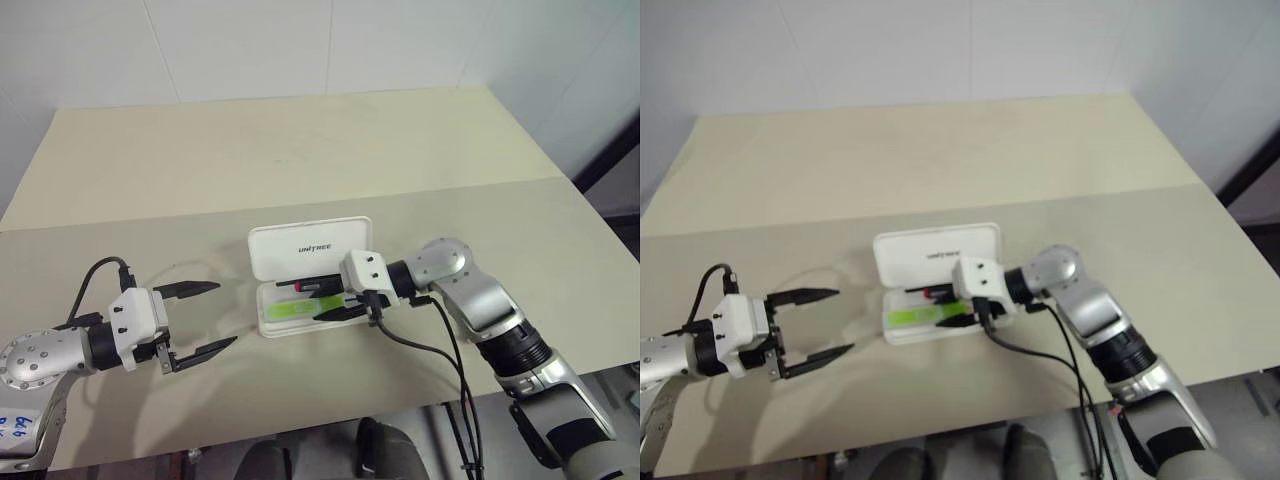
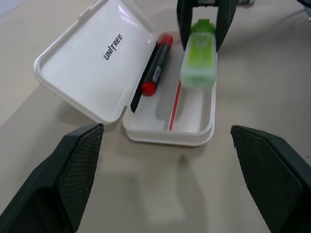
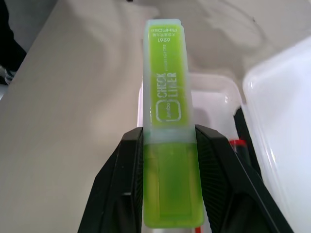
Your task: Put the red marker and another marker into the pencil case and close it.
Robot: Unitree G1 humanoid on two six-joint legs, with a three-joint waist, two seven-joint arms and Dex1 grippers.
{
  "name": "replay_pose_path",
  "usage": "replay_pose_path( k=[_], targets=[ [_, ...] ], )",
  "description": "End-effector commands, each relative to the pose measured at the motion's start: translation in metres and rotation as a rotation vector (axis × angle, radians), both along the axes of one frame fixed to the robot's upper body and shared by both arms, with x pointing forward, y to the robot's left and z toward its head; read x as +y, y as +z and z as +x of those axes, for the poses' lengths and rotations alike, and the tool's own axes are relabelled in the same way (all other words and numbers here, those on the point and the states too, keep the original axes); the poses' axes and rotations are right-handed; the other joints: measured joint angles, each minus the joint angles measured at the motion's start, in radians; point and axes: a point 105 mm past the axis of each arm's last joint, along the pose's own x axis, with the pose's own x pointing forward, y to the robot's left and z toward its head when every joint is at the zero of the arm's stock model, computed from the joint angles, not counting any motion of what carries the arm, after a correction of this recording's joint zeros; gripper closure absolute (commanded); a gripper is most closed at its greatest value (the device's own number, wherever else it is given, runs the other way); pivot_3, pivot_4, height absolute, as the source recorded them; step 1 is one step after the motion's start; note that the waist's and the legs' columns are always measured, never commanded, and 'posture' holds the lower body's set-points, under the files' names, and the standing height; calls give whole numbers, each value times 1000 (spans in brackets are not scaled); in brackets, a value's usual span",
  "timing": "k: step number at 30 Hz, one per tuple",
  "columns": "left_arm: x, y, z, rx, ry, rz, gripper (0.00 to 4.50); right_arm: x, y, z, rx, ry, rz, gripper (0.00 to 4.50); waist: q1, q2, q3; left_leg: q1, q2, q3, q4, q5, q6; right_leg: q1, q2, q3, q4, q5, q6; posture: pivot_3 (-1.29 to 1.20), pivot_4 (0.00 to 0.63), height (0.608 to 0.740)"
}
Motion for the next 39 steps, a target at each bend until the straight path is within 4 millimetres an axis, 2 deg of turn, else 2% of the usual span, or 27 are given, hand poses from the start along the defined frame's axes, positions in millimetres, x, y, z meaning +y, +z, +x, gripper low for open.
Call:
replay_pose_path(
  k=[1,6,15,16,19,23,24,30,34,39],
  targets=[
    [-1,8,-3,-31,-11,10,0,7,6,1,-33,30,-6,3091,0,0,0,0,0,0,0,0,0,0,0,0,0,0,0,0,150,740],
    [-2,8,-4,-30,-11,10,0,14,0,2,-26,39,-25,3091,-4,1,0,0,0,0,0,0,0,0,0,0,0,0,0,0,150,740],
    [-1,9,-5,-33,-6,14,0,8,-6,12,-47,7,-65,3091,-12,2,1,0,0,0,0,0,0,0,0,0,0,0,0,0,150,740],
    [-2,9,-4,-33,-6,14,0,8,-6,12,-50,6,-70,2578,-14,1,1,0,0,0,0,0,0,0,0,0,0,0,0,0,150,740],
    [-3,9,-4,-34,-11,12,0,7,-5,12,-59,21,-80,1726,-22,2,1,0,0,0,0,0,0,0,0,0,0,0,0,0,150,740],
    [-4,8,-3,-34,-17,9,0,13,5,10,-71,28,-37,185,-23,2,1,0,0,0,0,0,0,0,0,0,0,0,0,0,150,740],
    [-4,8,-3,-34,-19,8,0,15,8,10,-71,30,-22,17,-23,2,1,0,0,0,0,0,0,0,0,0,0,0,0,0,150,740],
    [-12,7,0,-36,-48,-3,0,19,35,6,-24,9,122,17,-21,2,1,0,0,0,0,0,0,0,0,0,0,0,0,0,150,740],
    [-26,5,2,-35,-90,-29,0,2,48,-1,43,-28,203,17,-17,2,1,0,0,-1,0,0,0,0,0,0,1,0,0,0,150,740],
    [-50,3,3,-35,-148,-86,0,-48,56,-22,115,-164,290,17,1,0,0,-1,0,-1,0,-2,0,0,0,0,1,0,0,0,150,740]
  ],
)
